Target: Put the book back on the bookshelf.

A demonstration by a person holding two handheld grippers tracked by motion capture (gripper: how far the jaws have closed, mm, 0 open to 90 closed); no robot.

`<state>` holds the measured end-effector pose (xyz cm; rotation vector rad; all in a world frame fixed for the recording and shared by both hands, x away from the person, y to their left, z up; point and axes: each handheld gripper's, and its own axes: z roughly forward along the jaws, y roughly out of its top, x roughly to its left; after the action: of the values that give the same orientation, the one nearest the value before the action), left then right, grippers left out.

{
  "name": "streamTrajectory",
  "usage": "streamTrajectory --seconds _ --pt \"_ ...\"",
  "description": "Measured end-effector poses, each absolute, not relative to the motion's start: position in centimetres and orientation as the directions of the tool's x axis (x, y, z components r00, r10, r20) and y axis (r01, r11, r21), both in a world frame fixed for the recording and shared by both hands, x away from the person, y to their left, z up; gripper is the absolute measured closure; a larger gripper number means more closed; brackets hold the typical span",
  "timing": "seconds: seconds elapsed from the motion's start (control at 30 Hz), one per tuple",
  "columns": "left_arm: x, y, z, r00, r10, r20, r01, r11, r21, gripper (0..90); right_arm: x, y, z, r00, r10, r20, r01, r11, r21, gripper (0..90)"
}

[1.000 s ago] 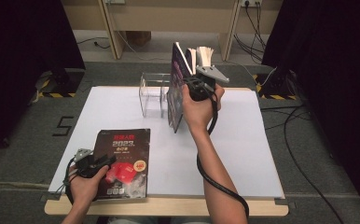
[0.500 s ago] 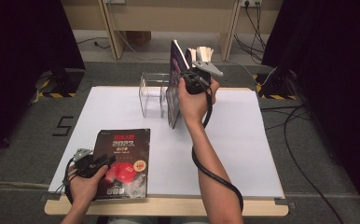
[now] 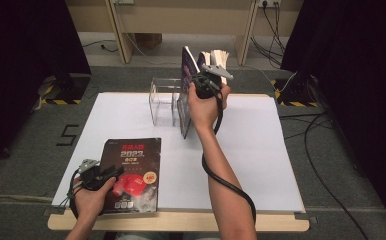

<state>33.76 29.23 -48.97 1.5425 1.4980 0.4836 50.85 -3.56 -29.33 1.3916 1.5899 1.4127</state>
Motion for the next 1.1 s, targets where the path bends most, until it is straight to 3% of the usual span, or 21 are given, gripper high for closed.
streamTrajectory --seconds 0.57,1.1 --pt "33.8 29.3 -49.0 0.192 0.934 -0.303 0.578 0.142 0.804 58.0 51.8 -2.7 -29.7 -0.248 0.950 0.188 0.270 -0.119 0.955 84.5" --pt "33.7 29.3 -49.0 0.194 0.932 -0.305 0.577 0.143 0.804 58.1 51.5 -1.3 -31.7 -0.261 0.956 0.133 0.317 -0.045 0.947 82.7"
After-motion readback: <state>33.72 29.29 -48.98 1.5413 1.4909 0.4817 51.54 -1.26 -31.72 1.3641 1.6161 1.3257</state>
